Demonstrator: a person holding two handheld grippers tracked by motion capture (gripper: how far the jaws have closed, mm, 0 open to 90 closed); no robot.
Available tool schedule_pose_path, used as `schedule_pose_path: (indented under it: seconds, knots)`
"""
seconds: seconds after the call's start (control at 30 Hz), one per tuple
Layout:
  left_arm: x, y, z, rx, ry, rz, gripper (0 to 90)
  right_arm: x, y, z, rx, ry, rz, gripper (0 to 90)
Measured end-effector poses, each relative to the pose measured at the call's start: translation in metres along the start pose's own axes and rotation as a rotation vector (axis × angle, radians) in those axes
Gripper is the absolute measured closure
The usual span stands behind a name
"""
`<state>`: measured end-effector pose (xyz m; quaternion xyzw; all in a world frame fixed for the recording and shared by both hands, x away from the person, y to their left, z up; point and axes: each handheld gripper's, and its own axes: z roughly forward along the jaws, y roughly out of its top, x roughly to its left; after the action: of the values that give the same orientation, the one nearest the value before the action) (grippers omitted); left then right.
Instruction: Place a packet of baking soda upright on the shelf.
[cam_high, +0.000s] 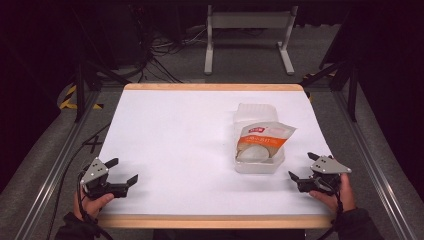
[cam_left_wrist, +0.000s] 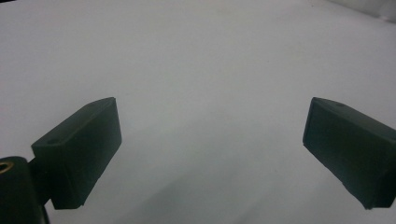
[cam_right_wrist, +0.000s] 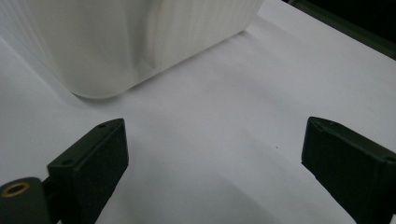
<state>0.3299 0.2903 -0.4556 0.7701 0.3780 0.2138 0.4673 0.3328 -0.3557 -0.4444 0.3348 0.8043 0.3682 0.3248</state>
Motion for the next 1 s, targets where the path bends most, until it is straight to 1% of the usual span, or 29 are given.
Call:
schedule_pose_path:
  seconds: [0.1, 0.2, 0.33, 0.57, 0.7, 0.8, 1.0]
  knots:
    - [-0.001, 0.0, 0.0003, 0.001, -0.001, 0.013, 5.1, -0.0001, 0.0003, 0.0007, 0.007, -0.003, -0.001, 7.7]
    - [-0.0013, 0.0001, 0.0007, 0.003, -0.002, 0.015, 5.1, 0.0003, 0.0005, 0.001, 0.011, -0.002, -0.005, 7.7]
    - [-0.0018, 0.0007, 0.0018, 0.018, 0.0, 0.022, 5.1, -0.0002, 0.0003, 0.0006, 0.006, -0.002, 0.0, 7.8]
    - [-0.0021, 0.0007, 0.0021, 0.018, -0.004, 0.025, 5.2, 0.0, 0.0003, 0.0007, 0.008, 0.0, -0.003, 7.7]
    - [-0.0023, 0.0009, 0.0025, 0.029, -0.007, 0.034, 5.3, 0.0, 0.0005, 0.0011, 0.011, 0.0, -0.006, 7.7]
    - [-0.0031, 0.0009, 0.0031, 0.03, -0.008, 0.037, 5.4, 0.0, 0.0005, 0.0013, 0.012, 0.001, -0.006, 7.8]
    - [-0.0026, 0.0009, 0.0029, 0.033, -0.009, 0.029, 5.7, -0.0004, 0.0004, 0.0012, 0.01, 0.004, -0.004, 7.7]
